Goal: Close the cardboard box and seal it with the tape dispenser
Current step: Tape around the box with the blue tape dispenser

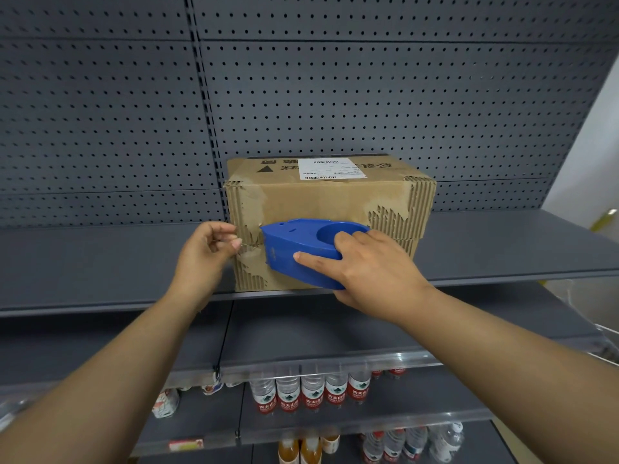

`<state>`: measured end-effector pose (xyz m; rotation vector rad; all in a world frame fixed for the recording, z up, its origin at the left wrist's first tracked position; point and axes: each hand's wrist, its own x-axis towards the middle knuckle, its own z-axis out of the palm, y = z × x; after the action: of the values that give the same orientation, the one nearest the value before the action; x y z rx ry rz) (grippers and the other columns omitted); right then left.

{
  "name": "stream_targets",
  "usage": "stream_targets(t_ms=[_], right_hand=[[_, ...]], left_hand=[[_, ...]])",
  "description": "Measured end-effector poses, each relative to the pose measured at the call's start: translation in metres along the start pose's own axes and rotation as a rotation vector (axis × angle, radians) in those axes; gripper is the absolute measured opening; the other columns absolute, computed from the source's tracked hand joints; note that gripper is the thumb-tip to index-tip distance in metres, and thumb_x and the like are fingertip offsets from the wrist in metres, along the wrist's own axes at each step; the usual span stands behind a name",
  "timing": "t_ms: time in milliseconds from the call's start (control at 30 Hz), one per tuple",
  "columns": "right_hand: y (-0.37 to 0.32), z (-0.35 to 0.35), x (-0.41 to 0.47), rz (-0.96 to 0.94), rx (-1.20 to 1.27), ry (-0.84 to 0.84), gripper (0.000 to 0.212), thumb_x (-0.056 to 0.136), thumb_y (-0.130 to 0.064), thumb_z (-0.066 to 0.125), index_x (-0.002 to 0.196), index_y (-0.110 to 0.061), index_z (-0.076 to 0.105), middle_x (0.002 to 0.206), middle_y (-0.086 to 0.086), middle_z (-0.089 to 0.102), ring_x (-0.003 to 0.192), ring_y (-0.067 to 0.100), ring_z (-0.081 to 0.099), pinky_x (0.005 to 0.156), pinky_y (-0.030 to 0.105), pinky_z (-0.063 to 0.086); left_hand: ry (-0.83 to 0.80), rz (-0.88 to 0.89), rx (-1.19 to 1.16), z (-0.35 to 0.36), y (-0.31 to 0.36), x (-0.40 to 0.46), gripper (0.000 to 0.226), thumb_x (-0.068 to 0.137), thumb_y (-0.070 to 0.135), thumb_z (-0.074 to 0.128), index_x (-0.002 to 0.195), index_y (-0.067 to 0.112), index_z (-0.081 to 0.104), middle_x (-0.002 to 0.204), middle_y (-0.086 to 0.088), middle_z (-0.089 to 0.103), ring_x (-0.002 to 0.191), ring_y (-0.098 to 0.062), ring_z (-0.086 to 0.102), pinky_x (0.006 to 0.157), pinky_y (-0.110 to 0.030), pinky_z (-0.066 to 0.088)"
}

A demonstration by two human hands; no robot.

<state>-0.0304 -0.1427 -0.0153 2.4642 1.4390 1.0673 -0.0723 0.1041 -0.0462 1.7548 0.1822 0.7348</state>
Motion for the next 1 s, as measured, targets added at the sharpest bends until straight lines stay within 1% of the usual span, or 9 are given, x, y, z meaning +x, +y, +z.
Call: stream_targets(t_ms=[233, 367, 467, 533, 633, 700, 800, 867, 1000], right_hand=[[0.000, 0.001, 0.002, -0.013, 0.014, 0.006, 0.076, 0.050, -0.029, 0.086, 0.121, -0.029, 0.062, 0.069, 0.008, 0.056, 0.054, 0.025, 0.055, 0.059, 0.034, 0.050], [0.000, 0.001, 0.003, -0.024, 0.022, 0.014, 0.075, 0.051, -0.028, 0.086, 0.122, -0.028, 0.061, 0.069, 0.009, 0.056, 0.054, 0.025, 0.056, 0.059, 0.035, 0.050], [0.001, 0.003, 0.003, -0.033, 0.022, 0.016, 0.076, 0.051, -0.029, 0.086, 0.123, -0.028, 0.060, 0.071, 0.009, 0.056, 0.055, 0.025, 0.057, 0.060, 0.036, 0.051], [0.002, 0.003, 0.003, -0.035, 0.024, 0.019, 0.077, 0.052, -0.029, 0.086, 0.124, -0.028, 0.060, 0.071, 0.010, 0.056, 0.056, 0.026, 0.057, 0.060, 0.036, 0.051], [0.003, 0.003, 0.003, -0.036, 0.025, 0.022, 0.077, 0.052, -0.029, 0.086, 0.124, -0.028, 0.060, 0.071, 0.010, 0.056, 0.056, 0.026, 0.057, 0.061, 0.036, 0.051], [0.004, 0.003, 0.004, -0.041, 0.027, 0.025, 0.076, 0.052, -0.029, 0.086, 0.124, -0.027, 0.060, 0.072, 0.010, 0.057, 0.056, 0.026, 0.057, 0.060, 0.036, 0.051], [0.004, 0.004, 0.004, -0.049, 0.026, 0.029, 0.075, 0.054, -0.029, 0.085, 0.124, -0.027, 0.060, 0.072, 0.010, 0.057, 0.057, 0.026, 0.057, 0.061, 0.036, 0.051], [0.005, 0.005, 0.003, -0.049, 0.024, 0.034, 0.075, 0.054, -0.029, 0.085, 0.124, -0.027, 0.060, 0.072, 0.010, 0.057, 0.056, 0.026, 0.057, 0.061, 0.036, 0.050], [0.007, 0.004, 0.004, -0.048, 0.026, 0.052, 0.073, 0.053, -0.028, 0.085, 0.123, -0.026, 0.061, 0.071, 0.011, 0.056, 0.055, 0.026, 0.056, 0.059, 0.036, 0.050]], left_hand=[[0.082, 0.080, 0.086, 0.003, -0.005, 0.002, 0.026, 0.088, 0.005, 0.059, 0.089, 0.031, 0.054, 0.085, 0.008, 0.056, 0.078, -0.004, 0.053, 0.080, -0.018, 0.043], [0.142, 0.073, 0.130, 0.004, -0.009, 0.004, 0.023, 0.088, 0.009, 0.060, 0.103, 0.025, 0.053, 0.088, 0.012, 0.050, 0.073, -0.001, 0.049, 0.075, -0.013, 0.040], [0.106, 0.053, 0.085, 0.001, -0.012, 0.009, 0.023, 0.088, 0.009, 0.060, 0.103, 0.026, 0.055, 0.087, 0.006, 0.054, 0.077, -0.006, 0.051, 0.079, -0.016, 0.041], [0.074, 0.024, 0.073, 0.000, -0.013, 0.012, 0.018, 0.089, 0.010, 0.059, 0.102, 0.023, 0.058, 0.093, 0.000, 0.060, 0.085, -0.011, 0.055, 0.082, -0.020, 0.043], [0.067, -0.018, -0.003, 0.002, -0.014, 0.012, 0.018, 0.092, 0.009, 0.055, 0.107, 0.017, 0.058, 0.098, -0.001, 0.063, 0.092, -0.011, 0.058, 0.086, -0.020, 0.045], [0.064, -0.029, -0.060, 0.005, -0.014, 0.012, 0.018, 0.093, 0.008, 0.052, 0.108, 0.016, 0.058, 0.097, 0.003, 0.063, 0.092, -0.008, 0.058, 0.087, -0.019, 0.044], [0.069, -0.049, -0.161, 0.008, -0.017, 0.013, 0.019, 0.094, 0.004, 0.049, 0.107, 0.014, 0.058, 0.101, 0.002, 0.064, 0.095, -0.009, 0.059, 0.090, -0.021, 0.046], [0.088, -0.052, -0.241, 0.012, -0.017, 0.014, 0.018, 0.094, 0.001, 0.048, 0.103, 0.015, 0.056, 0.096, 0.001, 0.062, 0.089, -0.008, 0.059, 0.085, -0.019, 0.048], [0.244, -0.088, -0.388, 0.018, -0.016, 0.014, 0.023, 0.088, -0.002, 0.057, 0.086, 0.021, 0.051, 0.083, 0.003, 0.056, 0.074, -0.004, 0.055, 0.077, -0.017, 0.046]])
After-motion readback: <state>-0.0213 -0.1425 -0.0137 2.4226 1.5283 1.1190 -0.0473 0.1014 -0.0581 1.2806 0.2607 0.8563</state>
